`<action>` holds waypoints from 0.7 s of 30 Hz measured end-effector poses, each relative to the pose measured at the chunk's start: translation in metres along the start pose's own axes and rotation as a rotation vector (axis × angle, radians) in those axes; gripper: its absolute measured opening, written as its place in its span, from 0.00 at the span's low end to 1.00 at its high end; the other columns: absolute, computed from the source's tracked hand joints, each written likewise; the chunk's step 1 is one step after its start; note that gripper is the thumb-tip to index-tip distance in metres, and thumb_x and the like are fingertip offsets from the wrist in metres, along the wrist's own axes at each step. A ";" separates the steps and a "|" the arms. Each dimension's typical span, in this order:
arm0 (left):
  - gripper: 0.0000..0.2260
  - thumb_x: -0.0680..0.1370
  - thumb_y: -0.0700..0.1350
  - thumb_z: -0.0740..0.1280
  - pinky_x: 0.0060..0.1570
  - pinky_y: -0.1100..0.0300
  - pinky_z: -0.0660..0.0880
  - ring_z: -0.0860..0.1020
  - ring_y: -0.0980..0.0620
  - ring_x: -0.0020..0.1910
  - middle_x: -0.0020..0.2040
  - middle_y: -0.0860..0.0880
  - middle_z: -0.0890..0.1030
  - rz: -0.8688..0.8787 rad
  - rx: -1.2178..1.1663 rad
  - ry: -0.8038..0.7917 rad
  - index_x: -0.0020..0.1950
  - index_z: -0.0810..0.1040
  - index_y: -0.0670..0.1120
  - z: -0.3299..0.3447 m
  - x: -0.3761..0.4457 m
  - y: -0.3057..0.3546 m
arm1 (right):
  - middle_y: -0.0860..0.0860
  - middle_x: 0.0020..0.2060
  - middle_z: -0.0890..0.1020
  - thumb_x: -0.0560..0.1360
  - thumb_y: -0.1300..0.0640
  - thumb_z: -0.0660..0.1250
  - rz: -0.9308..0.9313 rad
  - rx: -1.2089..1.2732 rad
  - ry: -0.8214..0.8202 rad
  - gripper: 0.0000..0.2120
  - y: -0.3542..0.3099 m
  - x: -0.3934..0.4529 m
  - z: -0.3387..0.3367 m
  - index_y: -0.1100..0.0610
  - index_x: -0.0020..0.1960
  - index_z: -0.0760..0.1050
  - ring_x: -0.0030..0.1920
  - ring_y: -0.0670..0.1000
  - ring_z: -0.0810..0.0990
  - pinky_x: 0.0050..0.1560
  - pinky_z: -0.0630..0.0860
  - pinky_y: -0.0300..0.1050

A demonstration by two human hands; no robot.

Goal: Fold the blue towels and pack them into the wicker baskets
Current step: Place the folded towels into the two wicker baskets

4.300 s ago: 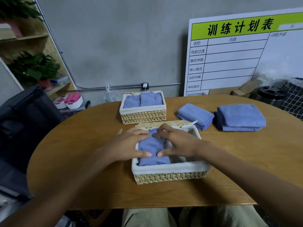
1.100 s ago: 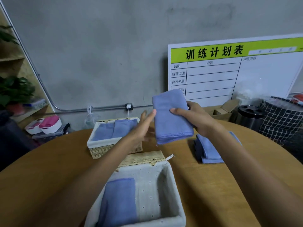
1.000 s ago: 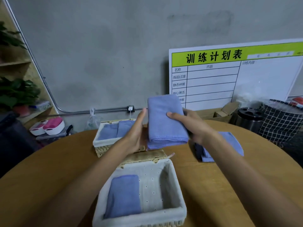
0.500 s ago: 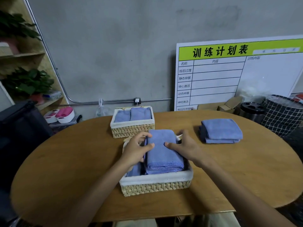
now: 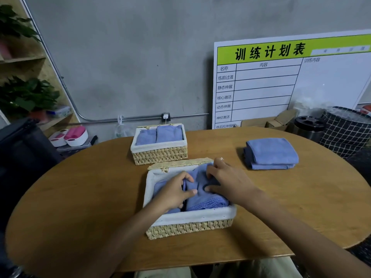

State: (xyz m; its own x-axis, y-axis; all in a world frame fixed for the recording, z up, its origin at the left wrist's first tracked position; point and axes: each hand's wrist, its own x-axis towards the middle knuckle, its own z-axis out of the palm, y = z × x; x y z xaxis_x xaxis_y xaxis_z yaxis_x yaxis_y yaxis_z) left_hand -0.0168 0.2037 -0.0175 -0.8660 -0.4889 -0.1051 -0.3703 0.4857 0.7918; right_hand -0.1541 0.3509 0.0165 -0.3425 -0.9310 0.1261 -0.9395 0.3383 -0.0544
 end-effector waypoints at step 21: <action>0.34 0.73 0.71 0.66 0.64 0.61 0.67 0.66 0.61 0.66 0.66 0.63 0.65 0.412 0.638 -0.164 0.75 0.70 0.56 -0.009 0.015 -0.023 | 0.47 0.63 0.73 0.69 0.30 0.68 -0.192 -0.191 -0.423 0.31 0.019 0.023 -0.015 0.48 0.64 0.75 0.59 0.53 0.75 0.53 0.64 0.51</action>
State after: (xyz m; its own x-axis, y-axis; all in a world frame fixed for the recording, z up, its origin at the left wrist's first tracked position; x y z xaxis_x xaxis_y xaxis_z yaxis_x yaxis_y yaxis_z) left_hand -0.0186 0.1784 -0.0318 -0.9960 -0.0894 -0.0043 -0.0867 0.9524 0.2924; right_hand -0.1795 0.3383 0.0333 -0.1671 -0.9397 -0.2985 -0.9835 0.1375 0.1176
